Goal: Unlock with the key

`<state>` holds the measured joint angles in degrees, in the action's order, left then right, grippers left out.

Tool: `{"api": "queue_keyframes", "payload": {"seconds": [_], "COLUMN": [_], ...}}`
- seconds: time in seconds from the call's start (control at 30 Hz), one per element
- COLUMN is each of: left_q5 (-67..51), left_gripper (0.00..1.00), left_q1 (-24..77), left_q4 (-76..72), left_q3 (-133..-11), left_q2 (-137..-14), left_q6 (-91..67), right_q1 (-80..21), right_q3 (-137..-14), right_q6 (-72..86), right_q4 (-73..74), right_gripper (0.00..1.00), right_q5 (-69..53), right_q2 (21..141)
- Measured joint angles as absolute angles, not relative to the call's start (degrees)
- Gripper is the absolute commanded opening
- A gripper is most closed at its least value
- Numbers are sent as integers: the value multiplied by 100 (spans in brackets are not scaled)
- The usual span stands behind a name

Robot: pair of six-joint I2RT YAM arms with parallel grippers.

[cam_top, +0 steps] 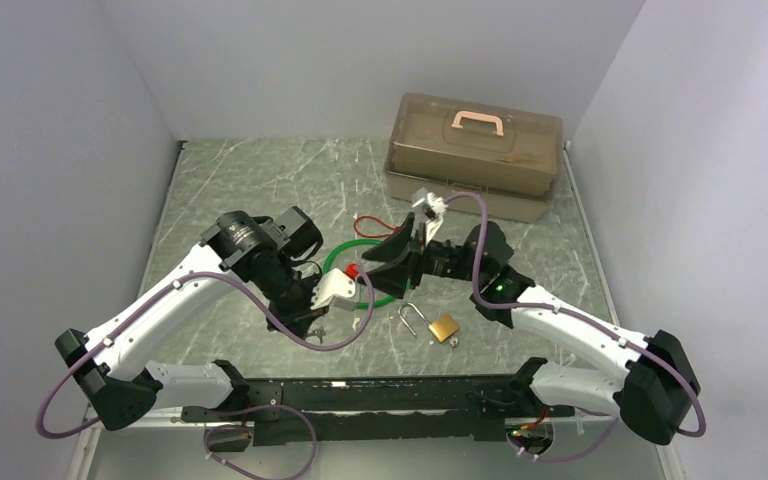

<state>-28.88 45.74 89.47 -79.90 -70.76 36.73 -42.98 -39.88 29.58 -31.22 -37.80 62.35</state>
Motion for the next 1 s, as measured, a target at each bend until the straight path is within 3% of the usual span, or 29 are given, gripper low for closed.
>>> {"api": "queue_keyframes", "payload": {"seconds": [0.37,1.0], "left_q5": [-3660,-3907], "left_gripper": [0,0], "left_q1": [4115,4003], "left_q4": [8947,8947], "left_q3": [-7918,-7959], "left_q2": [-7076,-7380], "left_q6": [3636,3636], "right_q1": [-5374,-6075], "right_q3": [-3653,-3920], "right_q6": [2934,2436], "right_q4": [-3465,-3214], "right_gripper": [65,45], "right_q5": [-4066,-3028], "right_q2": [6541,7002]}}
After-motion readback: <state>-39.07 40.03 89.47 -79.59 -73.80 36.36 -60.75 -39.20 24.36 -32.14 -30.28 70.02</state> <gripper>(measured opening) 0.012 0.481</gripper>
